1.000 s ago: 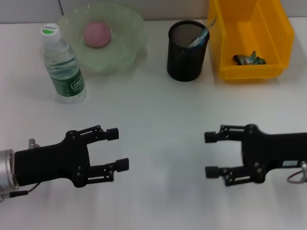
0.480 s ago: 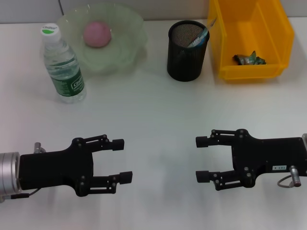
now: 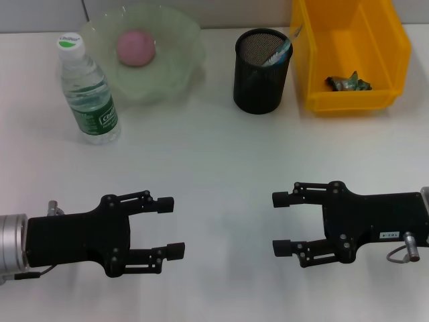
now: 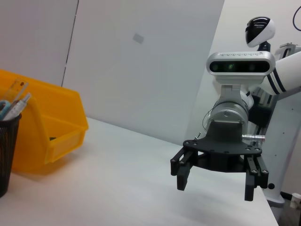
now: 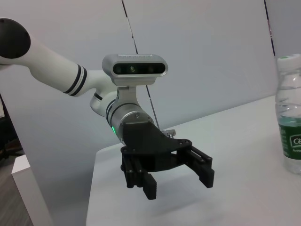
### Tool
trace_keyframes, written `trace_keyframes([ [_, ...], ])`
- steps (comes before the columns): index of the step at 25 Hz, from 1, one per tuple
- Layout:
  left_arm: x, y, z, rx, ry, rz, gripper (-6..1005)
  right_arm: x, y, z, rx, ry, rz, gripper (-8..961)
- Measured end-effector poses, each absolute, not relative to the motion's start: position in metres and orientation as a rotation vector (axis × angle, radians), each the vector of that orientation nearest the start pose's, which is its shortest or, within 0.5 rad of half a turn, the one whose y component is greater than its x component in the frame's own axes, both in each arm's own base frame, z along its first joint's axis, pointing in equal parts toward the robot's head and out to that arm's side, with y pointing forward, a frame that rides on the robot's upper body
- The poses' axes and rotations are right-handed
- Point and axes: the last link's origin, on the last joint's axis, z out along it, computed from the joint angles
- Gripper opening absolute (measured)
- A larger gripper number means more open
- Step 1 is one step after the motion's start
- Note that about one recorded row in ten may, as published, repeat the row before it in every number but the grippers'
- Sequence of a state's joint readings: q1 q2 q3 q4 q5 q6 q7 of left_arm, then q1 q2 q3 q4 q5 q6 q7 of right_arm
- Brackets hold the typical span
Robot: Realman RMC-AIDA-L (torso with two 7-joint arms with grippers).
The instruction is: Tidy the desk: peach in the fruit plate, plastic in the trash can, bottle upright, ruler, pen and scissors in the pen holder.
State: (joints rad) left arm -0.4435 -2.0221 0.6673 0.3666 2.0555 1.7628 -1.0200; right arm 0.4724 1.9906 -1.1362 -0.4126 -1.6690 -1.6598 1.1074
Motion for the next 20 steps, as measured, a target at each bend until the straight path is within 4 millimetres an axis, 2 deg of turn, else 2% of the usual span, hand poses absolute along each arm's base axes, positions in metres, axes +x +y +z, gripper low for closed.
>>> trace_keyframes([
  [20,-0.2928,0.2472,-0.0233,-2.917,-0.501,-0.903,804,0.2694,0.2715,-0.0311,-3.000,0.429,0.844,813],
])
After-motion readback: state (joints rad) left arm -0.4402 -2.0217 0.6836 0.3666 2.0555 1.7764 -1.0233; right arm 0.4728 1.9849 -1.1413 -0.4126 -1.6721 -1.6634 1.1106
